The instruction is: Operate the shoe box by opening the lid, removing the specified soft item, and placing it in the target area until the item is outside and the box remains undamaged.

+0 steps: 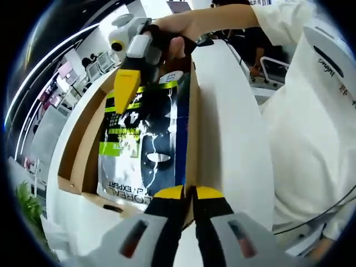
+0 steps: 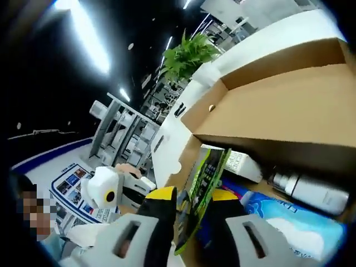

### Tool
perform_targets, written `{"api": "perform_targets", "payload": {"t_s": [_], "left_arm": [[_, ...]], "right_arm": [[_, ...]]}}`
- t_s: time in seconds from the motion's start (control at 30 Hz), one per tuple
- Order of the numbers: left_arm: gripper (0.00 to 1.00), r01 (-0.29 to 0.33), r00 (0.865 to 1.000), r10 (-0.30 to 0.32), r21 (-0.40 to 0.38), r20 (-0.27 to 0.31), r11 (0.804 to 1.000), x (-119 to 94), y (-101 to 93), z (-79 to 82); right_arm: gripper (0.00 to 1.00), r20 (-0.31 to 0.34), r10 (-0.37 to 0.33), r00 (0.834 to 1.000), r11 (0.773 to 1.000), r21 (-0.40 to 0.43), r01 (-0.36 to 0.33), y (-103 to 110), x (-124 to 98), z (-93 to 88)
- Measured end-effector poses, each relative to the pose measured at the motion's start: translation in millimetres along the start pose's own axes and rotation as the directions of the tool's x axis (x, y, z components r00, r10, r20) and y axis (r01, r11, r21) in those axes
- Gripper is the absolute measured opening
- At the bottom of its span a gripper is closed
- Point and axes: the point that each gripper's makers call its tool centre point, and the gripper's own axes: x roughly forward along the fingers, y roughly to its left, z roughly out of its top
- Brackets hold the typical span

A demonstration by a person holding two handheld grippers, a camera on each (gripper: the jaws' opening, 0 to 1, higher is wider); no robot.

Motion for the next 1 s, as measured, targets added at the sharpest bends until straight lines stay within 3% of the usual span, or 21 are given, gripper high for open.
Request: {"api": "perform_targets", "payload": {"t_s": [0.13, 0.67, 1.0], "left_arm": [[0.05, -0.001, 1.000, 0.001, 0.000, 0.005, 1.000, 0, -0.2, 0.1], [0.05, 0.001, 1.000, -0.001, -0.001, 0.009, 1.000, 0, -0.8, 1.0], [0.05, 0.003, 1.000, -0.003, 0.001, 0.011, 1.000, 0, -1.2, 1.4]], "right_arm": [[0.15, 0.009, -0.013, 1.000, 0.999, 0.032, 0.013, -1, 4, 4.5], [0.00, -0.023, -0.068, 0.997, 0.994, 0.088, 0.070, -4, 5, -11.5], [0.00, -0.018, -0.059, 0.998, 0.996, 0.069, 0.060, 5, -2, 1.0]]}}
